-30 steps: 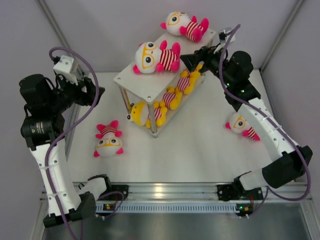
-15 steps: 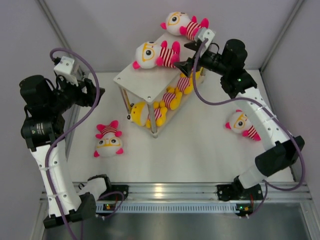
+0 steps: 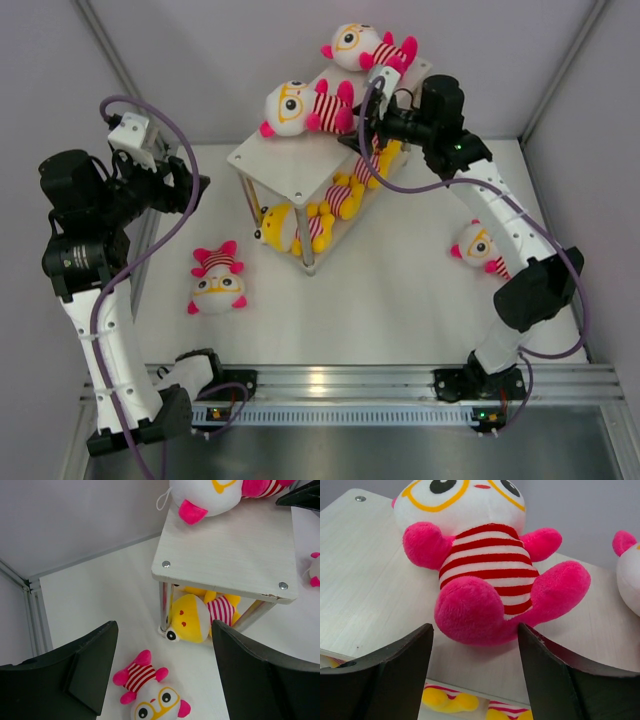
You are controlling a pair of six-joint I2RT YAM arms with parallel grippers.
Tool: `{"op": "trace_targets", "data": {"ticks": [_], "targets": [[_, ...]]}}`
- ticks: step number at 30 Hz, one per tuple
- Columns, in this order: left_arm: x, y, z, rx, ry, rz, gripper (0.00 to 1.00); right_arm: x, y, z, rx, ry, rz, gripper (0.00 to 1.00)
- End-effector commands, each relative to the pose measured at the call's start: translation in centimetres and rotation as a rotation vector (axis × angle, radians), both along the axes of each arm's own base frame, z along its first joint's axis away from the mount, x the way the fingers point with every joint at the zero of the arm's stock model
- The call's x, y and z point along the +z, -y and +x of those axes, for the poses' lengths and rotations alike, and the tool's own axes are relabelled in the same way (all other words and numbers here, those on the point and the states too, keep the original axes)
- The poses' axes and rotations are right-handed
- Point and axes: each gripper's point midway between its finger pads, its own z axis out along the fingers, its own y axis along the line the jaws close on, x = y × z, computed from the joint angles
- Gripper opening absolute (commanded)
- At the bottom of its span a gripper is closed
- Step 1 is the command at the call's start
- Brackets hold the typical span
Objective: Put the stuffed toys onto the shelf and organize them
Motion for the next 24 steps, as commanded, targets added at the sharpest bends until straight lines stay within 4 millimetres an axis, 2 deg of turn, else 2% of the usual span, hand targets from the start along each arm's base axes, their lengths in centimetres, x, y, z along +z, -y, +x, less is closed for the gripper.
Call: {"op": "trace_targets", "data": {"ticks": [1, 3, 6, 11, 14, 17, 18, 20, 21, 22, 23, 24], "targets": [[0.7, 0.0, 0.6, -0.012, 0.03, -0.005, 0.81, 2.2, -0.9, -0.6, 0.024, 0.05, 0.052, 0.68], [0.6, 0.0, 0.6, -0.012, 0.026, -0.006, 0.81, 2.8, -0.9, -0.3, 0.01, 0.056, 0.082, 0.69], [0.6, 0.0, 0.6, -0.01, 0.031, 0.001, 0.81, 3.1, -1.2, 0.4, -0.019, 0.063, 0.108, 0.77], [0.4, -0.1, 0.7, -0.012, 0.028, 0.006, 0.81, 2.9, -1.9, 1.7, -0.075, 0.086, 0.097, 0.77], [0.4, 0.1, 0.6, -0.023, 0.029, 0.007, 0.81, 2.9, -2.0, 2.1, -0.13, 0.123, 0.084, 0.73], [0.3, 0.3, 0.6, -0.036, 0.022, -0.004, 0.81, 3.0, -2.6, 1.9, -0.119, 0.107, 0.092, 0.59], [0.3, 0.4, 0.7, -0.041, 0.021, -0.005, 0.81, 3.2, -2.7, 1.8, -0.116, 0.109, 0.098, 0.49], [0.2, 0.3, 0.7, -0.036, 0.019, -0.006, 0.81, 3.4, -2.8, 1.7, -0.121, 0.094, 0.118, 0.38], [0.2, 0.2, 0.8, -0.032, 0.019, -0.005, 0.81, 3.8, -2.6, 2.0, -0.136, 0.098, 0.135, 0.26], [0.1, 0.3, 0.8, -0.033, 0.016, -0.006, 0.81, 3.5, -2.5, 1.9, -0.142, 0.069, 0.147, 0.2], [0.1, 0.1, 0.8, -0.028, 0.016, -0.004, 0.81, 4.2, -2.6, 2.0, -0.147, 0.086, 0.174, 0.13], [0.2, 0.2, 0.8, -0.028, 0.02, -0.002, 0.81, 4.8, -2.2, 2.3, -0.176, 0.094, 0.197, 0.0]]}}
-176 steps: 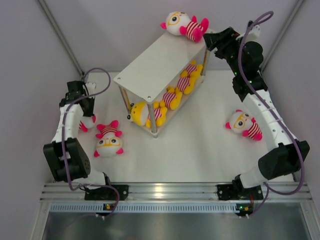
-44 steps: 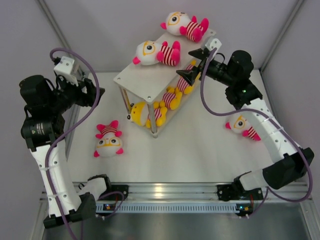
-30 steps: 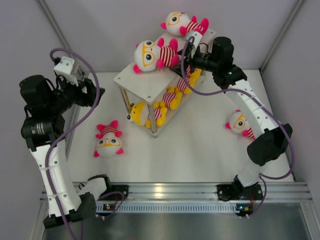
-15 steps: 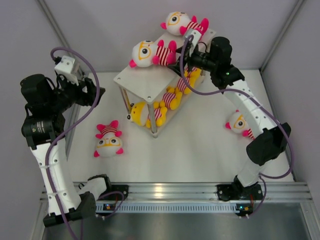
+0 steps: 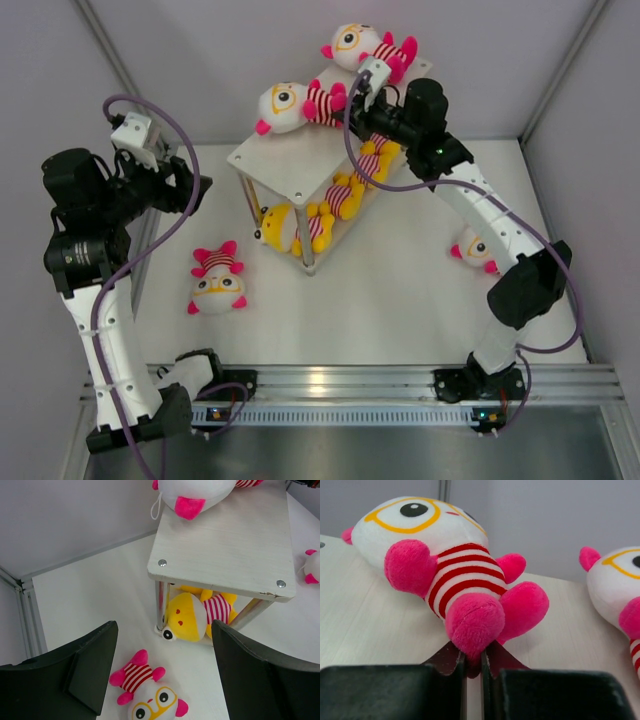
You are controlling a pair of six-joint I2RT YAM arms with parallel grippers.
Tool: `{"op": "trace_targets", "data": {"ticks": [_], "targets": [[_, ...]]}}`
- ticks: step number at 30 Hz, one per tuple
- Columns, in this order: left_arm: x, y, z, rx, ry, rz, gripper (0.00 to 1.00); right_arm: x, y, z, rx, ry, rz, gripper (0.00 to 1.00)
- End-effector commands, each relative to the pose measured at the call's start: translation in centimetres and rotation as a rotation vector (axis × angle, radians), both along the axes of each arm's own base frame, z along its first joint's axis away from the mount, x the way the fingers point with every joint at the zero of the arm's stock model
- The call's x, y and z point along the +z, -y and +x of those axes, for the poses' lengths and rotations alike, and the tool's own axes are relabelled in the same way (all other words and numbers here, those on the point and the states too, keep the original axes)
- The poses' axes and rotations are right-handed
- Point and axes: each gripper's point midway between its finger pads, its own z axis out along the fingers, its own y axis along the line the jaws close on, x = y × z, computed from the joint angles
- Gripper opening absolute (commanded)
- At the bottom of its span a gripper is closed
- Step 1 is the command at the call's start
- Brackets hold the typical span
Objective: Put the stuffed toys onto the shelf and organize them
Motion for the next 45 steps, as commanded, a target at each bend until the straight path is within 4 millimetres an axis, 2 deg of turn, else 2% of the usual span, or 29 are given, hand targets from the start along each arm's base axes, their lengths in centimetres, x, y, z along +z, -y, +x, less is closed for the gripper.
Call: {"op": "trace_targets", "data": {"ticks": [1, 2, 3, 5, 6, 9, 11, 16, 18, 23, 25, 28, 32, 36, 37, 39, 40, 41, 43, 44, 45], "targets": [[0.7, -0.1, 0.5, -0.007, 0.034, 0.006, 0.81, 3.3, 0.4, 0.2, -0.059, 0.045, 0.123, 0.0], [0.7, -0.1, 0.5, -0.004, 0.038, 0.008, 0.81, 3.7, 0.7, 0.3, -0.084, 0.045, 0.14, 0.0], [0.8, -0.1, 0.4, -0.004, 0.038, 0.007, 0.81, 3.9, 1.9, 1.2, -0.167, 0.045, 0.164, 0.0], [0.7, -0.1, 0.4, -0.003, 0.037, 0.009, 0.81, 5.0, 4.0, 1.4, -0.283, 0.05, 0.236, 0.0], [0.7, -0.2, 0.3, 0.0, 0.04, 0.012, 0.81, 5.3, 6.3, 2.5, -0.427, 0.048, 0.281, 0.0], [0.3, -0.3, 0.5, 0.004, 0.033, 0.017, 0.81, 5.1, 10.7, 3.0, -0.66, 0.027, 0.363, 0.0], [-0.1, -0.5, 0.7, 0.014, 0.024, 0.021, 0.81, 4.7, 11.4, 3.2, -0.703, 0.021, 0.368, 0.0], [-1.0, -1.0, 1.1, 0.035, 0.002, 0.031, 0.81, 2.8, 11.3, 5.0, -0.764, -0.033, 0.347, 0.0], [-0.9, -1.1, 0.9, 0.037, 0.012, 0.042, 0.81, 2.2, 10.5, 5.6, -0.744, -0.039, 0.332, 0.0], [-0.6, -1.2, 0.5, 0.043, 0.03, 0.063, 0.81, 1.4, 9.2, 5.6, -0.682, -0.057, 0.313, 0.0], [-0.7, -1.2, 0.5, 0.042, 0.032, 0.066, 0.81, 1.9, 9.0, 5.1, -0.651, -0.046, 0.31, 0.01], [-0.9, -1.2, 0.6, 0.037, 0.026, 0.066, 0.81, 2.4, 8.4, 4.0, -0.591, -0.039, 0.302, 0.12], [-1.2, -1.0, 0.8, 0.028, 0.015, 0.054, 0.81, 3.5, 8.0, 2.5, -0.519, -0.002, 0.311, 0.11], [-1.0, -0.9, 0.5, 0.024, 0.019, 0.054, 0.81, 3.8, 7.0, 2.6, -0.479, -0.008, 0.289, 0.13], [-1.0, -0.9, 0.5, 0.024, 0.022, 0.054, 0.81, 3.5, 6.9, 2.8, -0.474, -0.019, 0.273, 0.16], [-1.0, -0.9, 0.4, 0.027, 0.022, 0.053, 0.82, 3.4, 6.4, 3.0, -0.455, -0.032, 0.258, 0.29], [-1.0, -0.8, 0.2, 0.026, 0.025, 0.055, 0.82, 3.3, 6.2, 2.8, -0.448, -0.042, 0.254, 0.41], [-1.1, -0.9, 0.2, 0.03, 0.024, 0.057, 0.82, 3.6, 6.4, 2.3, -0.443, -0.045, 0.265, 0.48], [-1.7, -1.1, 0.2, 0.041, 0.013, 0.064, 0.82, 3.9, 6.7, 1.7, -0.441, -0.043, 0.276, 0.6], [-2.1, -1.3, 0.3, 0.046, 0.004, 0.066, 0.82, 4.4, 7.3, 0.9, -0.443, -0.038, 0.29, 0.69], [-3.3, -1.4, 0.5, 0.049, -0.024, 0.063, 0.82, 4.8, 7.6, 0.5, -0.443, -0.033, 0.298, 0.75]]}}
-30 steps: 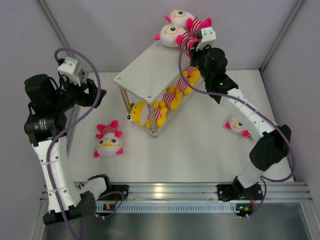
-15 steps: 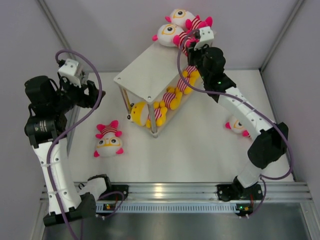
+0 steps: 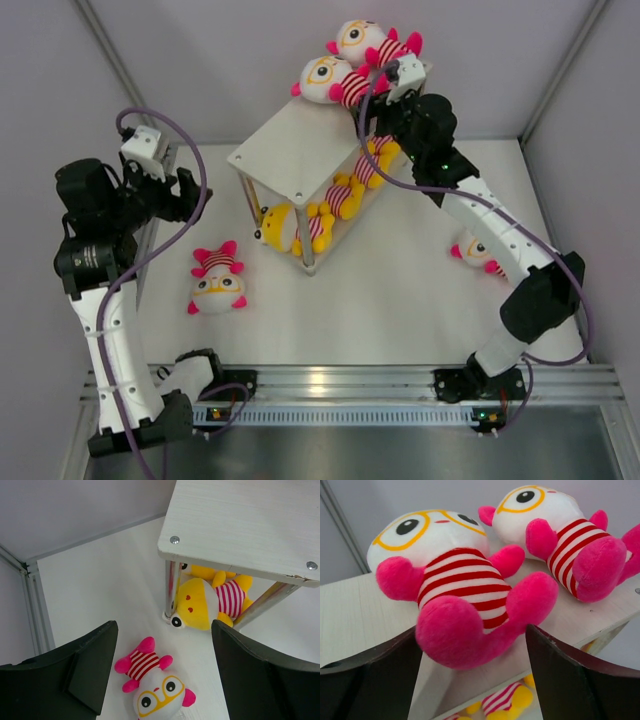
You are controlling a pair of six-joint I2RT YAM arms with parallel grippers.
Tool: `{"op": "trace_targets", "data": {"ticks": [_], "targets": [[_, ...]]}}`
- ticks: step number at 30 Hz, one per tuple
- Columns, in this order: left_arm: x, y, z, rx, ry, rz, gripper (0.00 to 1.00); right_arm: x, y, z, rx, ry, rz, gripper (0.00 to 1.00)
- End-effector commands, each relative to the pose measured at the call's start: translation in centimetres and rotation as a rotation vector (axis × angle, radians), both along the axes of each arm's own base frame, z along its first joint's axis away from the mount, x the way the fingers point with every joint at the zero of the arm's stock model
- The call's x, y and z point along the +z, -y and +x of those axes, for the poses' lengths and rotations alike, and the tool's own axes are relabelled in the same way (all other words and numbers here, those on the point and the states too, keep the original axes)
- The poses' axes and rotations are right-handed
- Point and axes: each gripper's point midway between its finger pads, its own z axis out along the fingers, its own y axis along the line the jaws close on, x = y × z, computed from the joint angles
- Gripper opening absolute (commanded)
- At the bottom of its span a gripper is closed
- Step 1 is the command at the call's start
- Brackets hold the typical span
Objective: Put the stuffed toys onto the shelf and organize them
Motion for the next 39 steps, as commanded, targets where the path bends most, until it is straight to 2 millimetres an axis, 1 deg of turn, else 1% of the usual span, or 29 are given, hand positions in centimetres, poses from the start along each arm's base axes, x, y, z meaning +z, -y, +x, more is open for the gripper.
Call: {"op": "trace_targets", "data": {"ticks": [1, 2, 4, 5, 7, 8, 9, 10, 12, 14, 15, 16, 17, 18, 19, 20, 21, 22, 24, 25, 26, 28, 30, 32, 33, 34, 36, 37, 39], "targets": [[-1.2, -0.5, 0.3, 0.018, -0.002, 0.018, 0.81, 4.6, 1.1, -3.1, 0.03, 0.077, 0.06, 0.83], [-3.0, -0.6, 0.5, 0.022, -0.046, 0.009, 0.81, 5.5, 1.7, -3.8, 0.028, 0.086, 0.072, 0.86], [-4.7, -0.9, 0.7, 0.036, -0.089, 0.006, 0.8, 5.3, 2.1, -4.5, 0.051, 0.053, 0.069, 0.92], [-6.4, -1.3, 0.9, 0.049, -0.128, 0.01, 0.8, 5.7, 2.8, -5.5, 0.05, 0.038, 0.083, 0.94], [-7.5, -1.5, 0.7, 0.056, -0.146, 0.023, 0.8, 4.4, 4.1, -6.3, 0.022, -0.012, 0.072, 0.99], [-8.7, -1.6, 0.6, 0.054, -0.169, 0.034, 0.8, 5.6, 5.3, -7.8, 0.013, 0.002, 0.098, 1.0], [-9.5, -1.6, 0.4, 0.047, -0.178, 0.046, 0.8, 5.1, 6.7, -9.1, -0.009, -0.021, 0.106, 0.99], [-9.4, -1.6, 0.3, 0.049, -0.176, 0.047, 0.8, 4.8, 7.8, -9.4, -0.047, -0.035, 0.112, 0.99], [-10.7, -1.7, 0.1, 0.04, -0.196, 0.064, 0.8, 3.7, 10.5, -9.9, -0.127, -0.072, 0.12, 1.0], [-12.0, -1.8, -0.2, 0.043, -0.219, 0.072, 0.81, 1.3, 14.1, -10.4, -0.275, -0.147, 0.143, 0.99], [-12.4, -1.9, -0.2, 0.048, -0.227, 0.076, 0.81, 0.1, 16.8, -10.1, -0.368, -0.175, 0.158, 0.99], [-12.7, -2.0, -0.3, 0.052, -0.233, 0.079, 0.81, -3.1, 19.2, -9.9, -0.478, -0.235, 0.16, 0.99], [-13.5, -2.0, -0.4, 0.049, -0.248, 0.085, 0.81, -4.0, 21.2, -10.2, -0.546, -0.245, 0.208, 0.99], [-13.8, -2.1, -0.5, 0.049, -0.253, 0.088, 0.81, -5.8, 24.9, -10.1, -0.656, -0.264, 0.231, 0.99], [-14.0, -2.0, -0.7, 0.046, -0.255, 0.09, 0.81, -9.2, 26.0, -10.2, -0.664, -0.336, 0.275, 0.99], [-14.6, -2.0, -0.8, 0.043, -0.27, 0.086, 0.81, -10.9, 27.8, -10.4, -0.694, -0.373, 0.309, 0.99], [-14.9, -1.9, -0.9, 0.037, -0.274, 0.085, 0.81, -12.5, 32.8, -11.2, -0.811, -0.389, 0.366, 0.99], [-15.1, -1.8, -0.9, 0.027, -0.279, 0.083, 0.81, -15.8, 34.4, -12.1, -0.849, -0.452, 0.424, 0.99], [-15.8, -1.7, -1.0, 0.024, -0.295, 0.081, 0.82, -18.1, 38.9, -13.9, -0.999, -0.452, 0.493, 0.99], [-16.2, -1.8, -1.0, 0.03, -0.307, 0.083, 0.82, -20.6, 40.0, -15.1, -1.078, -0.477, 0.52, 0.99], [-16.3, -1.9, -1.0, 0.033, -0.313, 0.087, 0.82, -21.6, 41.1, -15.8, -1.132, -0.472, 0.538, 0.99], [-16.5, -1.9, -1.0, 0.037, -0.313, 0.106, 0.82, -24.5, 41.9, -17.5, -1.216, -0.51, 0.586, 0.99], [-16.7, -2.0, -1.0, 0.045, -0.319, 0.117, 0.82, -26.0, 42.8, -18.6, -1.276, -0.516, 0.617, 0.99], [-16.8, -1.9, -1.0, 0.044, -0.322, 0.13, 0.82, -28.1, 42.7, -19.3, -1.296, -0.542, 0.653, 0.99], [-16.9, -1.8, -0.9, 0.04, -0.325, 0.132, 0.82, -28.2, 42.7, -18.9, -1.278, -0.529, 0.668, 0.99], [-16.9, -1.8, -1.0, 0.037, -0.324, 0.132, 0.82, -29.6, 41.8, -18.4, -1.232, -0.578, 0.682, 0.99], [-16.9, -1.8, -0.9, 0.038, -0.326, 0.132, 0.82, -30.5, 40.9, -17.4, -1.163, -0.616, 0.695, 0.97], [-16.9, -1.8, -1.0, 0.039, -0.325, 0.131, 0.82, -31.1, 40.2, -16.3, -1.102, -0.642, 0.705, 0.93], [-17.0, -1.9, -1.0, 0.046, -0.327, 0.134, 0.82, -32.1, 40.0, -15.6, -1.074, -0.672, 0.702, 0.86]]}}
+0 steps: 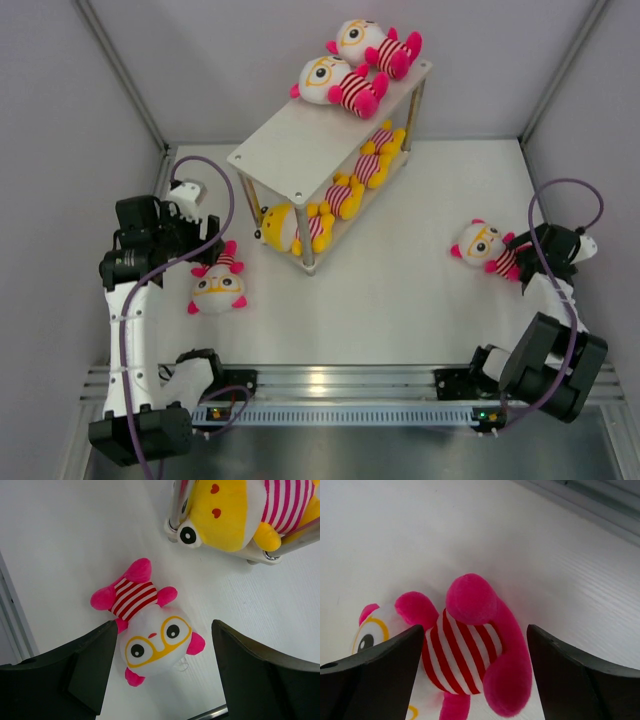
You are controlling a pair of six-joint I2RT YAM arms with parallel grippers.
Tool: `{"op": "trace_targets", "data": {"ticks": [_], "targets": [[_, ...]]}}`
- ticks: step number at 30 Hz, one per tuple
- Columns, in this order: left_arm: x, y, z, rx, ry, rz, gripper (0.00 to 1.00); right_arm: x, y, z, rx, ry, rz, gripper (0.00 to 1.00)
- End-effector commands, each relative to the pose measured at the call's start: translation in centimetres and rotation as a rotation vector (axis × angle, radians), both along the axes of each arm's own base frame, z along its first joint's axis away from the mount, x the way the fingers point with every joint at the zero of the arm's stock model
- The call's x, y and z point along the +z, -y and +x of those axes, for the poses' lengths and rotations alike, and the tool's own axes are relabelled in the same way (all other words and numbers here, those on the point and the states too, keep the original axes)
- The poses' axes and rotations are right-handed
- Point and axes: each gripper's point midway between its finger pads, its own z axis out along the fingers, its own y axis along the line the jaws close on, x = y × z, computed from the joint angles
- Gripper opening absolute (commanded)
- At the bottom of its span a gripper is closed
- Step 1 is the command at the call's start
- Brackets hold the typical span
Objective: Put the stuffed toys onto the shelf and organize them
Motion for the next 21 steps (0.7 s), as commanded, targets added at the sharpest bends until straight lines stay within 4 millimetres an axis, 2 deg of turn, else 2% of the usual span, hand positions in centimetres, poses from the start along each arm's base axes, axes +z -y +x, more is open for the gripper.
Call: {"op": "trace_targets", "data": {"ticks": [1, 3, 4, 5, 6, 8, 9, 12, 14, 15, 16, 17, 18, 19, 20, 21], "targets": [[0.2, -0.3, 0.3, 0.003, 0.03, 0.027, 0.82, 0.0, -0.9, 3.7, 0.109, 0.107, 0.064, 0.81], [0.2, -0.6, 0.2, 0.015, 0.031, 0.036, 0.82, -0.8, -1.3, 4.5, 0.143, 0.091, 0.086, 0.71], [0.2, -0.6, 0.2, 0.017, 0.033, 0.04, 0.82, -1.9, -1.7, 4.7, 0.17, 0.069, 0.109, 0.55], [0.2, -0.7, 0.2, 0.02, 0.032, 0.042, 0.82, -1.9, -1.9, 5.1, 0.183, 0.075, 0.114, 0.47], [0.2, -0.8, 0.2, 0.028, 0.032, 0.047, 0.82, -1.9, -2.0, 5.3, 0.191, 0.081, 0.116, 0.28], [0.1, -0.9, 0.1, 0.033, 0.03, 0.051, 0.82, -1.4, -2.4, 5.6, 0.209, 0.106, 0.127, 0.04], [-0.1, -1.0, 0.1, 0.034, 0.026, 0.052, 0.82, -1.0, -2.5, 5.7, 0.209, 0.115, 0.129, 0.0], [-0.5, -1.0, 0.0, 0.039, 0.015, 0.049, 0.82, 3.1, -3.9, 6.7, 0.252, 0.226, 0.155, 0.0], [-0.8, -1.1, 0.0, 0.041, 0.007, 0.05, 0.82, 8.0, -5.9, 7.4, 0.303, 0.347, 0.169, 0.0], [-0.9, -1.2, 0.0, 0.047, 0.002, 0.053, 0.82, 11.0, -6.5, 7.8, 0.321, 0.403, 0.162, 0.0], [-1.1, -1.3, 0.0, 0.05, -0.001, 0.053, 0.82, 15.1, -7.3, 7.6, 0.323, 0.503, 0.147, 0.0], [-1.1, -1.4, 0.0, 0.054, -0.003, 0.058, 0.82, 17.7, -9.0, 7.7, 0.354, 0.555, 0.137, 0.0], [-1.1, -1.5, 0.0, 0.057, -0.002, 0.058, 0.82, 22.2, -9.7, 7.6, 0.366, 0.636, 0.096, 0.0], [-1.1, -1.5, 0.0, 0.058, -0.005, 0.059, 0.82, 25.9, -10.0, 6.8, 0.336, 0.712, 0.04, 0.0], [-1.1, -1.6, 0.0, 0.061, -0.004, 0.06, 0.82, 28.7, -12.3, 6.5, 0.383, 0.762, 0.026, 0.0], [-1.2, -1.6, 0.0, 0.063, -0.006, 0.063, 0.82, 33.5, -13.1, 5.6, 0.395, 0.856, -0.016, 0.0]]}}
